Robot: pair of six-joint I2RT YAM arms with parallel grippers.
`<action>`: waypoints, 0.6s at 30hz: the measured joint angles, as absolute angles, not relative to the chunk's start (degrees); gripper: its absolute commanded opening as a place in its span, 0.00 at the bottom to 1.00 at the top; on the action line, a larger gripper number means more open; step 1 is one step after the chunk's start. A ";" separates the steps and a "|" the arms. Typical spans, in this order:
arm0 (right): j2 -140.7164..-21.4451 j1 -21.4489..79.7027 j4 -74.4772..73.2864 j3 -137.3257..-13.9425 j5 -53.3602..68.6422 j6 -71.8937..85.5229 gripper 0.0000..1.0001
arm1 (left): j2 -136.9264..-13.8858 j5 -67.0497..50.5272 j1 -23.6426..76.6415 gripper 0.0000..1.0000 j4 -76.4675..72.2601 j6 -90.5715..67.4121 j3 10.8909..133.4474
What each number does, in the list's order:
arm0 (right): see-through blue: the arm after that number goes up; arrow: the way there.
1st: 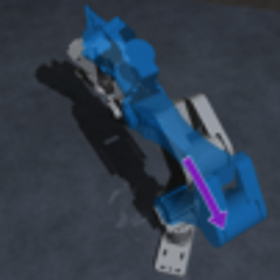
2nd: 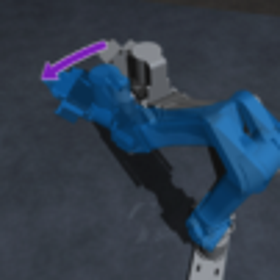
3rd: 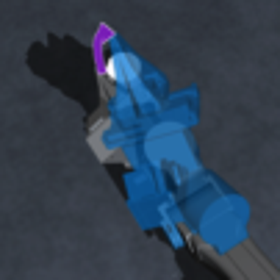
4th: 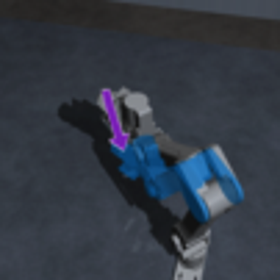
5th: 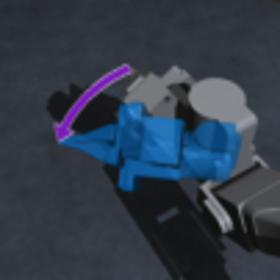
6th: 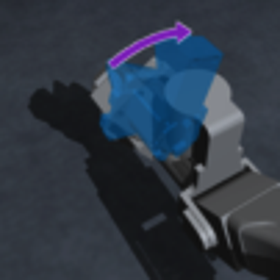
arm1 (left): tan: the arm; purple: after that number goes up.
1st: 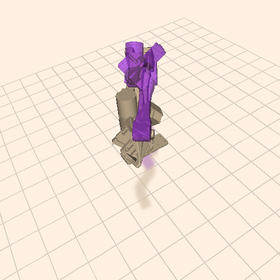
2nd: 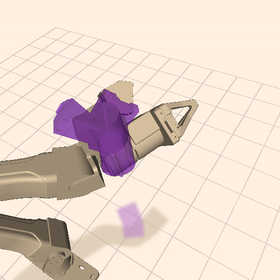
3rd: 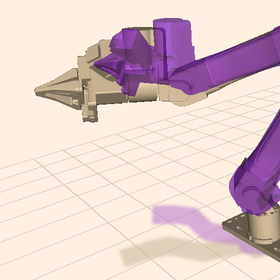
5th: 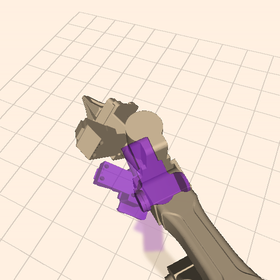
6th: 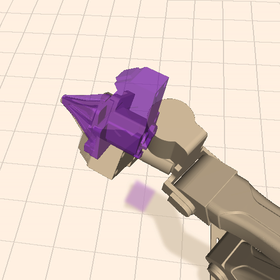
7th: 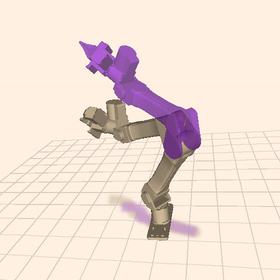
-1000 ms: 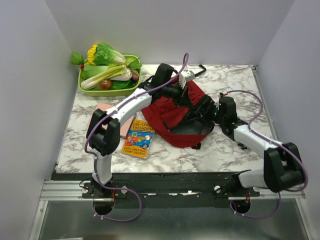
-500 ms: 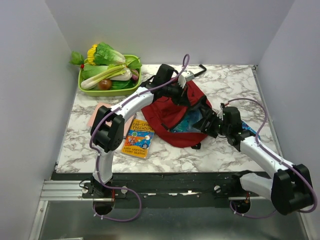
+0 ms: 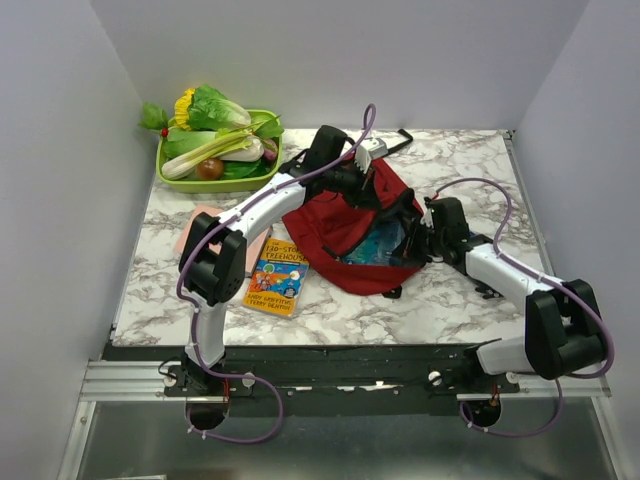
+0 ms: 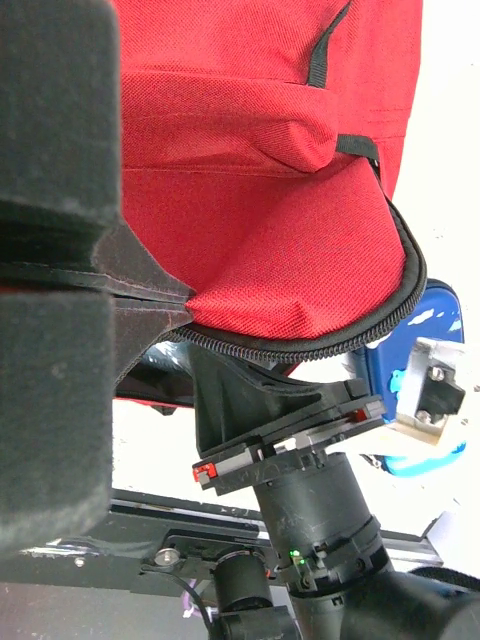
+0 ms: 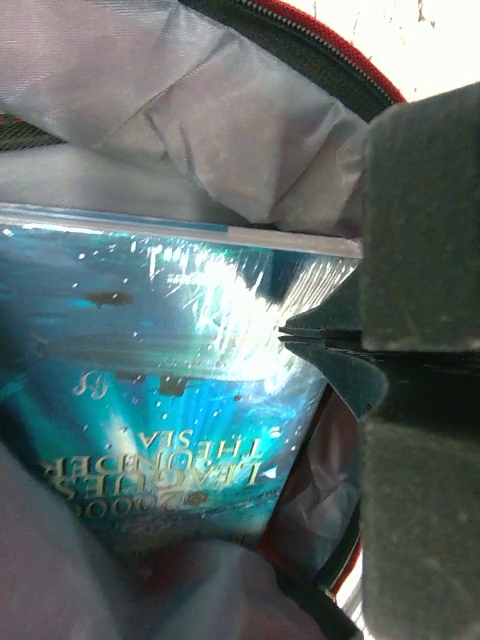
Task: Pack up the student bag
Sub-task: Place the book in the student bag.
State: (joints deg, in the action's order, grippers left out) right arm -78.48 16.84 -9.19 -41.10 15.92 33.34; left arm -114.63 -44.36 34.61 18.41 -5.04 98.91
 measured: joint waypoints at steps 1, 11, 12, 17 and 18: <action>-78.65 16.84 -9.87 -41.19 15.94 32.73 0.01 | -114.50 -44.40 34.61 0.00 18.39 -5.17 98.91; -75.75 16.84 -15.92 -41.19 16.01 28.62 0.01 | -114.39 -44.56 34.57 0.00 18.11 -5.52 98.89; -75.72 16.84 -15.90 -40.91 16.03 28.62 0.01 | -114.39 -44.56 34.57 0.00 18.09 -5.56 98.89; -76.97 17.28 -15.49 -38.92 16.53 28.64 0.01 | -114.37 -44.60 34.57 0.00 18.11 -5.63 98.89; -77.47 17.34 -15.00 -38.92 16.71 28.60 0.01 | -114.37 -44.62 34.57 0.00 18.11 -5.63 98.89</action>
